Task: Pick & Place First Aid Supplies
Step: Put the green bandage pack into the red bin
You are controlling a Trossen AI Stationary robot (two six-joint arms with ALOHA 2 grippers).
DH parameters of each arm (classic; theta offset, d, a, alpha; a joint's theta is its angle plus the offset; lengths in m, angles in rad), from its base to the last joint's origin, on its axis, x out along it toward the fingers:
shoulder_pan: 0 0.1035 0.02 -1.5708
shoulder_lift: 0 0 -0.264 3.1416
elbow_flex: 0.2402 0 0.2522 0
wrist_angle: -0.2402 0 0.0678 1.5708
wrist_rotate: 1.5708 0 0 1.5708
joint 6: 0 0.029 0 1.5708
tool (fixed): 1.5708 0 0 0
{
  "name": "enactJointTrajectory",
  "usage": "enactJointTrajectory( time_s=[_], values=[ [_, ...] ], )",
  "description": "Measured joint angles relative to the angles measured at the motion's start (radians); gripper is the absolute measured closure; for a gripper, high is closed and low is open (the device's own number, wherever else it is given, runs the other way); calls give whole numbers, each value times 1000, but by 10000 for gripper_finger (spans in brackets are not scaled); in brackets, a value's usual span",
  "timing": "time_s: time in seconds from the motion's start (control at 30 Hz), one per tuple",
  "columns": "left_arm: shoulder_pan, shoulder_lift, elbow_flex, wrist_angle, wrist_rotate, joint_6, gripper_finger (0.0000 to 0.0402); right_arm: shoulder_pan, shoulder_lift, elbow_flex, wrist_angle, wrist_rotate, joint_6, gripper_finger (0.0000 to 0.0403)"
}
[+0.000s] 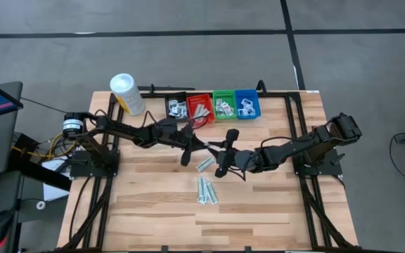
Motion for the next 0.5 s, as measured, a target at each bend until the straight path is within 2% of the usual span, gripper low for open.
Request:
enactJointTrajectory(
  time_s=[0.3,0.5],
  values=[
    [104,0,0,-7,-111,0,396,0,0,0,-140,45,84,186],
    [239,0,0,-7,-210,24,395,-2,0,0,-246,63,189,170]
  ],
)
